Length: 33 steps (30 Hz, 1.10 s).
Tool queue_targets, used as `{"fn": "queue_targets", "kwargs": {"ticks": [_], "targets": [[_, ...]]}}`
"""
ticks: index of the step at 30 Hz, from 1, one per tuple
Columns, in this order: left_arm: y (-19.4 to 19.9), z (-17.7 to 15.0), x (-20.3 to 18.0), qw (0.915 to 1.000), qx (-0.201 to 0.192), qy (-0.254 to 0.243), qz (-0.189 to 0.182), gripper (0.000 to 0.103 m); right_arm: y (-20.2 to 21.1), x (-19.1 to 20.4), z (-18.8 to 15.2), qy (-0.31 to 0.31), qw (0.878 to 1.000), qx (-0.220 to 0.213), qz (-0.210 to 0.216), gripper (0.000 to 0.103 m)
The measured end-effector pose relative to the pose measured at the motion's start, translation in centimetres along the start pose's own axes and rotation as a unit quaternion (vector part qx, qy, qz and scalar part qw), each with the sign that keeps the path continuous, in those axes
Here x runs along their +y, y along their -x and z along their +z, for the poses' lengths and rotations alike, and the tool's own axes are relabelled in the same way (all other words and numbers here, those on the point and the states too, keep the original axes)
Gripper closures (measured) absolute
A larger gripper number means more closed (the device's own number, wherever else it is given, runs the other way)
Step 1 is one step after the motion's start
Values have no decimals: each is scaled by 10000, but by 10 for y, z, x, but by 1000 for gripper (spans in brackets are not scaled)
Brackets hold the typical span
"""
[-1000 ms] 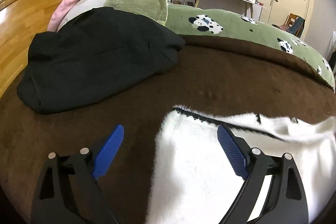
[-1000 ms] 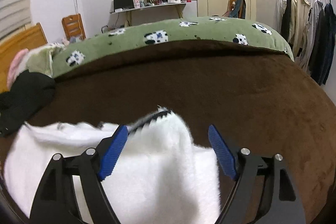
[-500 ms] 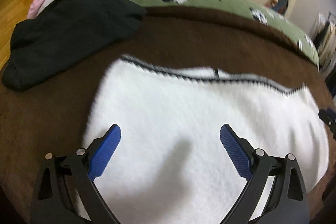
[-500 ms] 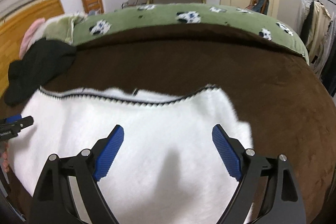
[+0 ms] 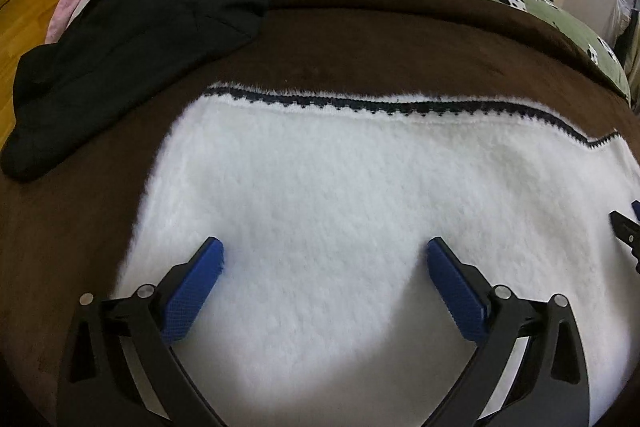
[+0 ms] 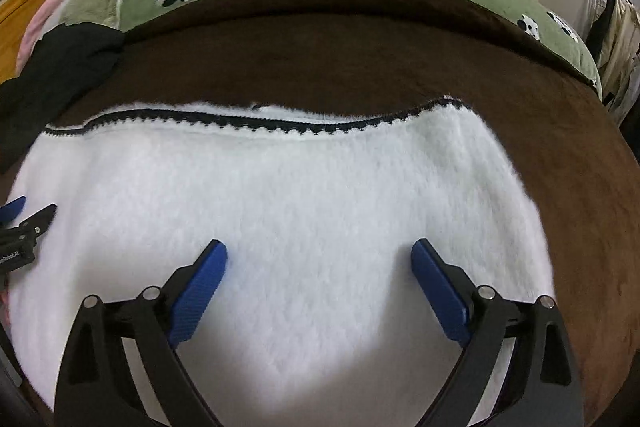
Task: Fold large clothes
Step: 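Smooth the folded cardigan flat with both open tools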
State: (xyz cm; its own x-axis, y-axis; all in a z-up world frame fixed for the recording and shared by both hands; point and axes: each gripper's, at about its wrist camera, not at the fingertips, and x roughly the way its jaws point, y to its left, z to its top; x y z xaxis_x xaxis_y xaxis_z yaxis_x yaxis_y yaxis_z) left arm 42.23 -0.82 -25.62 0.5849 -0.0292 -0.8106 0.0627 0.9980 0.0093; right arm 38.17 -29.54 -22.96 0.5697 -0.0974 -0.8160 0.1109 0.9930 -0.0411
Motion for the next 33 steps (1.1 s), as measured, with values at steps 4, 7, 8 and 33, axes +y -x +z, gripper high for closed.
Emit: {"fn": "queue_targets", "kwargs": {"ticks": [4,7,8,33], "targets": [[-9,8,-1,10000,-12,-10,41,5,-14,-1,9,18,10000,50,-72,10],[-12,11,-2,10000,-19,5,38,5,-17,-4,12,-20,10000,49,-77,10],[-12,10,-2,10000,-32,7,39,5,-17,-4,12,-17,10000,36,-81,10],[75,-23,-23,9990,-301,-159,-307,7,105,-32,-24,39,9932,-1158,140,10]]}}
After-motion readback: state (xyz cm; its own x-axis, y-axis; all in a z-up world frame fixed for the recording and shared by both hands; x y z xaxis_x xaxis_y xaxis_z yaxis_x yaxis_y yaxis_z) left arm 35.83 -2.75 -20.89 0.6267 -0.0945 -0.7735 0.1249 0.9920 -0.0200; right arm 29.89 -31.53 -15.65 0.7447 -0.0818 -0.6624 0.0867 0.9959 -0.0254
